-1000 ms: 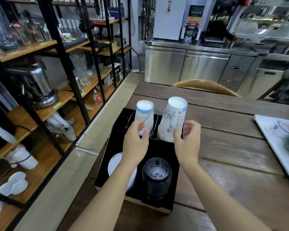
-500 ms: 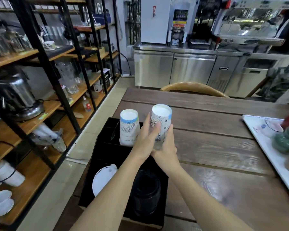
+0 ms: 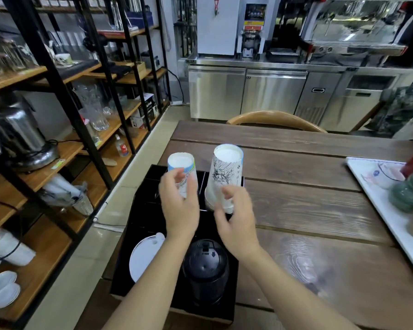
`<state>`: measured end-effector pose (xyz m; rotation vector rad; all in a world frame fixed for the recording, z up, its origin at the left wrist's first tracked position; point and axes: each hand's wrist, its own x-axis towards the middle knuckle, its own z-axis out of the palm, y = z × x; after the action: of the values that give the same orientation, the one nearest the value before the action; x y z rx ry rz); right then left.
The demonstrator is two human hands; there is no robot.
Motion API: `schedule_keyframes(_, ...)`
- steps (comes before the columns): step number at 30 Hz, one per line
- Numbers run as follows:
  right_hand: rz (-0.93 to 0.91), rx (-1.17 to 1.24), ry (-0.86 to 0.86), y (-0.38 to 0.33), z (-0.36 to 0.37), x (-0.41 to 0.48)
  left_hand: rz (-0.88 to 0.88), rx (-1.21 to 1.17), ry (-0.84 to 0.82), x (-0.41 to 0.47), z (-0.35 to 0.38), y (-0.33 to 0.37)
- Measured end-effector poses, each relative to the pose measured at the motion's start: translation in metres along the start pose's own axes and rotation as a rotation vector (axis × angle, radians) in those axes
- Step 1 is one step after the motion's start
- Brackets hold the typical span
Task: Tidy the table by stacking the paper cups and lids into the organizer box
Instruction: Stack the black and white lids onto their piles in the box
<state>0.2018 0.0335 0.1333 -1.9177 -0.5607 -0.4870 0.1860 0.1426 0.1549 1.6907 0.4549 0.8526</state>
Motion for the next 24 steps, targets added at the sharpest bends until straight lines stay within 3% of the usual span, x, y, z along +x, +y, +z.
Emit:
schedule_keyframes(3, -0.071, 0.000, -0.236, -0.010, 0.014, -0.002, -0.044, -0.078, 0.118, 0.013, -0.013, -0.004)
schedule_keyframes(8, 0.157, 0.114, -0.449, -0.023, 0.038, 0.012, -0.108, -0.144, 0.098, 0.025, -0.022, -0.010)
schedule_keyframes(15, 0.316, 0.281, -0.428, -0.025, 0.052, 0.029, -0.212, -0.140, -0.052, 0.031, -0.015, -0.022)
schedule_keyframes(24, 0.416, 0.263, -0.450, -0.020, 0.064, 0.035, -0.252, -0.125, -0.045, 0.029, -0.013, -0.030)
